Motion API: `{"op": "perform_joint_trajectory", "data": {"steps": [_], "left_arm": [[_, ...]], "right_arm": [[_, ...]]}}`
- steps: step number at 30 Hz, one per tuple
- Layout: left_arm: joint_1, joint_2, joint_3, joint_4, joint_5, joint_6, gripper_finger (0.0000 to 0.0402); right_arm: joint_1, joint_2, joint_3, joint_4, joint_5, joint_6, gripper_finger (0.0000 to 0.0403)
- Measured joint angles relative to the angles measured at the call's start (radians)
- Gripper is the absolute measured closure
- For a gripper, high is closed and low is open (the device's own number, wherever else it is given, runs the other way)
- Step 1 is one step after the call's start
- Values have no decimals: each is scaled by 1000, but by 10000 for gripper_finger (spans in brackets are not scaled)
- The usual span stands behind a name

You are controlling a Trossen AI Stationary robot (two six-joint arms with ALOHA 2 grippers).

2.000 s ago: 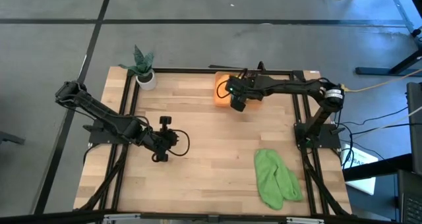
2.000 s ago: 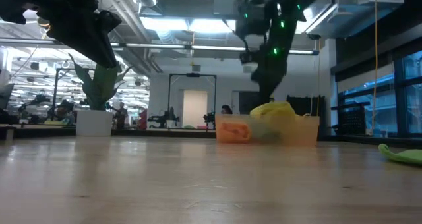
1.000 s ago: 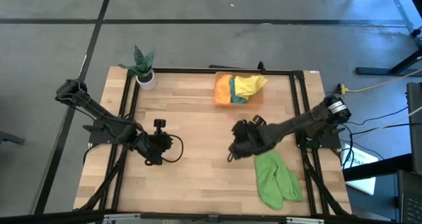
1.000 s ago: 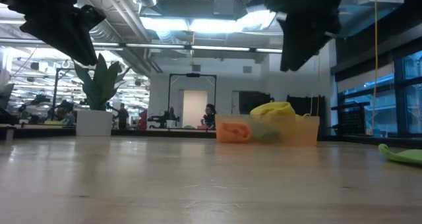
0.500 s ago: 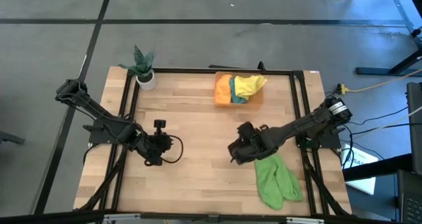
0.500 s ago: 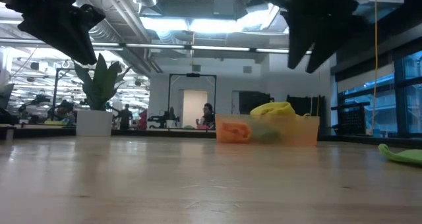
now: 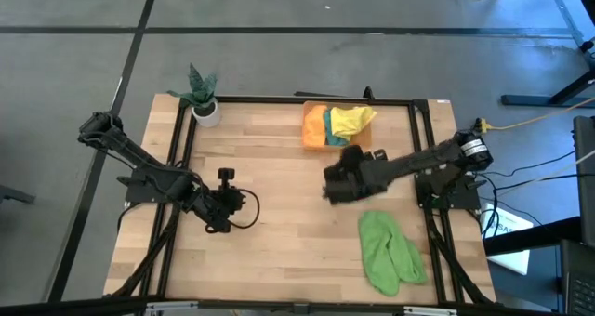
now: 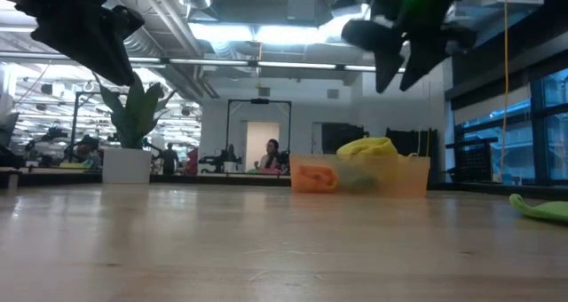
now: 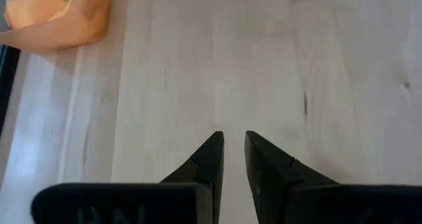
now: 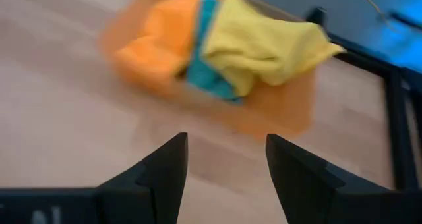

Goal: Roll microfiber towels into tight, uniform cylinder then place into a basket
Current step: Remove the yellow microfiber towel from the bin

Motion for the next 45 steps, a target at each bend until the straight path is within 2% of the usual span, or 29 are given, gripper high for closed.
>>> {"op": "perform_joint_trajectory", "data": {"steps": [3, 6, 13, 18, 21, 27, 35, 45], "left_arm": [[12, 0, 0, 0, 0, 0, 347], [16, 0, 0, -1, 0, 0, 347], [16, 0, 0, -1, 6, -1, 347], [16, 0, 0, -1, 7, -1, 347], [16, 0, 0, -1, 8, -2, 347], [16, 0, 0, -2, 8, -1, 347], [16, 0, 0, -2, 8, -1, 347], [15, 1, 0, -5, 8, -3, 347]], "right_arm": [[-130, 0, 0, -29, -122, -35, 197], [-277, 0, 0, -16, -276, -190, 197], [-532, 0, 0, 132, -333, -506, 197], [-651, 0, 0, 299, -457, -667, 197], [-690, 0, 0, 327, -494, -702, 197], [-727, 0, 0, 326, -498, -702, 197], [-728, 5, 0, 320, -550, -675, 197], [-728, 95, 0, 302, -579, -704, 197]]}}
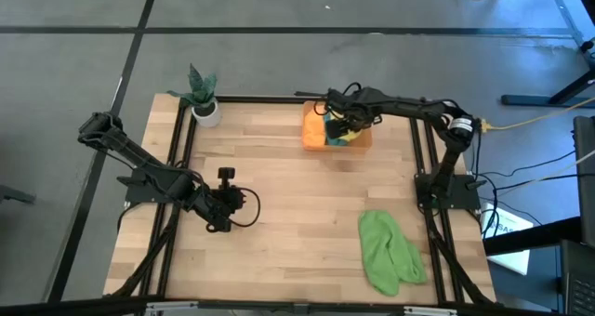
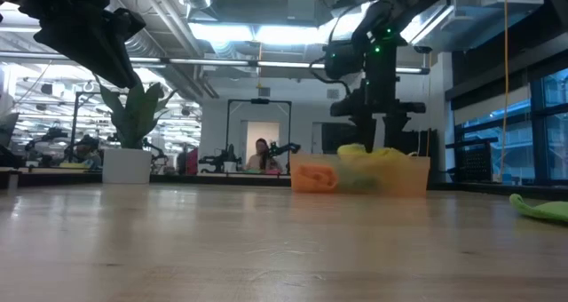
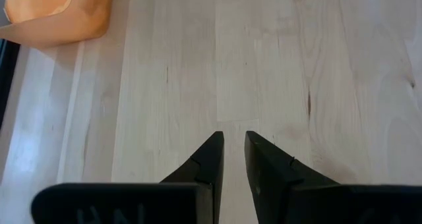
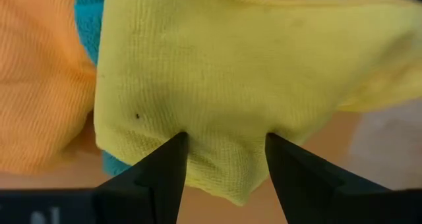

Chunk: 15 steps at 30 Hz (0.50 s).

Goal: Roll microfiber towels into tight, uniform cylinder then place into a basket
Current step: Remove the yellow microfiber towel from the bin

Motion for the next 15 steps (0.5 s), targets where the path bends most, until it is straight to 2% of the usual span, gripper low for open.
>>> {"op": "perform_joint_trajectory", "data": {"steps": [10, 15], "left_arm": [[0, 0, 0, 0, 0, 1, 347], [0, 0, 0, 0, 0, 2, 347]], "right_arm": [[-1, 10, 0, 1, -30, -52, 201], [-1, 10, 0, 1, -30, -56, 250]]}}
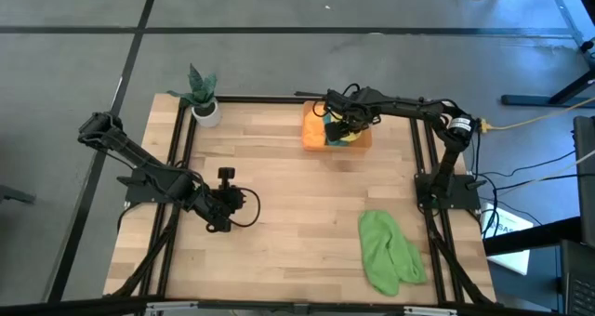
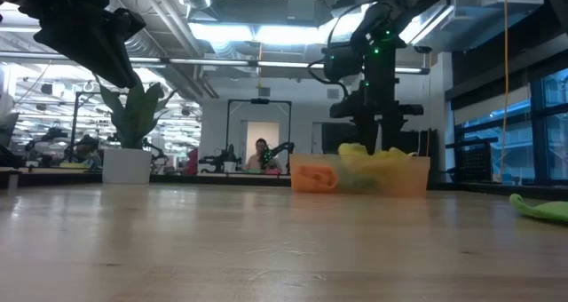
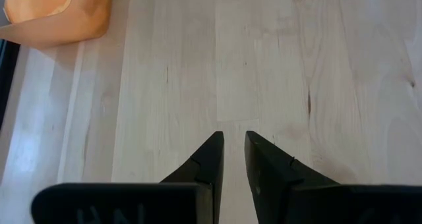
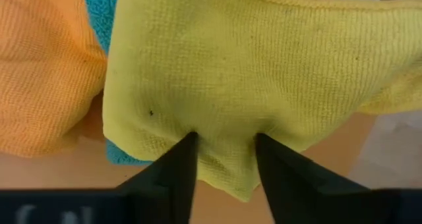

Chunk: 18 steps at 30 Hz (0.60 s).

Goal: Roll microfiber towels into tight, uniform cylinder then place into a basket
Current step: Remove the yellow microfiber towel from the bin

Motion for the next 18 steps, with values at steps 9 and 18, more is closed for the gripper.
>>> {"op": "perform_joint_trajectory", "data": {"steps": [9, 18], "left_arm": [[0, 0, 0, -1, 0, 0, 347], [0, 0, 0, -7, 0, 0, 347]], "right_arm": [[1, 0, 0, 11, 43, -65, 389], [54, 0, 73, -44, 217, -129, 397]]}}
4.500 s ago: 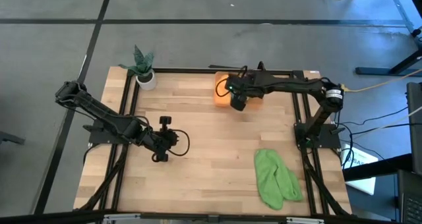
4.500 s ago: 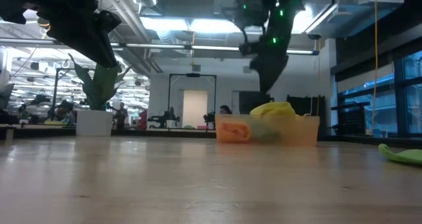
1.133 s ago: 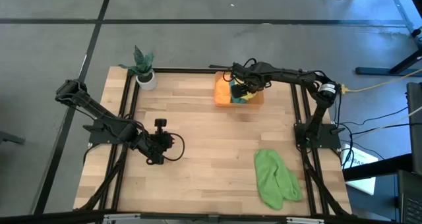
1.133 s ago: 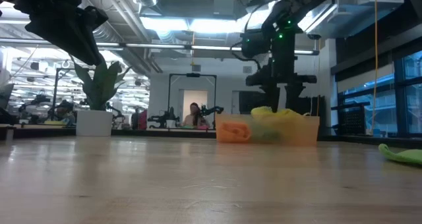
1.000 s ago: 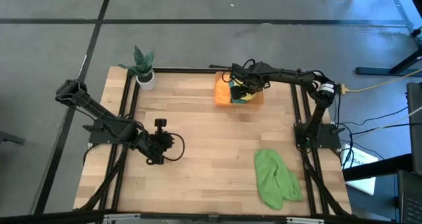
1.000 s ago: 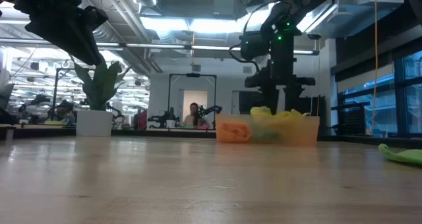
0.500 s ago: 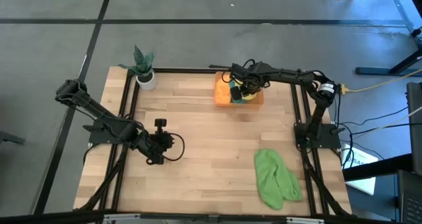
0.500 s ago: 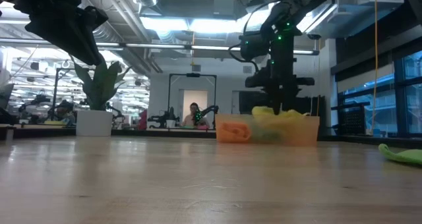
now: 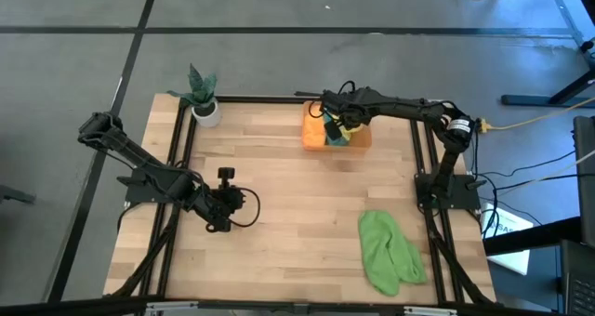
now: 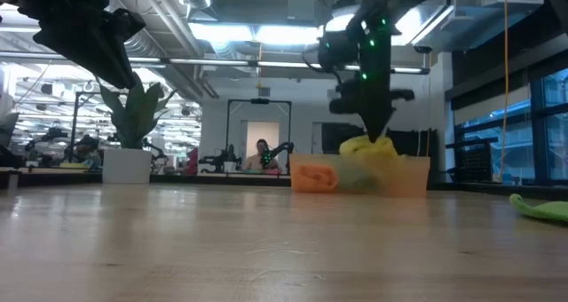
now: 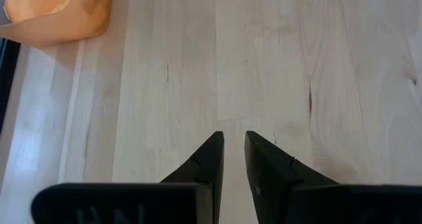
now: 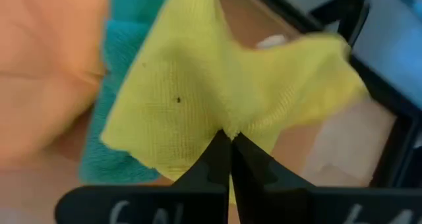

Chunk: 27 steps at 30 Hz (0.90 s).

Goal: Roll microfiber towels into tight, uniform cylinder then place into a basket
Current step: Remove the yellow microfiber towel from the bin

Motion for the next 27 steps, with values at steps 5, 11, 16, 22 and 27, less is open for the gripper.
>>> {"op": "perform_joint_trajectory", "data": {"steps": [5, 11, 16, 22, 27], "left_arm": [[0, 0, 0, 0, 0, 0, 347], [0, 0, 0, 0, 0, 0, 347], [0, 0, 0, -14, 0, -1, 347], [0, 0, 0, -104, 31, -59, 347], [0, 0, 0, -142, 31, -101, 347]], "right_arm": [[76, 0, 165, -99, 114, -30, 399], [203, 0, 408, -150, 219, -81, 400], [322, -1, 561, -128, 222, -110, 401], [459, 1, 573, -106, 171, -102, 401], [570, 33, 472, 98, 45, -108, 400]]}}
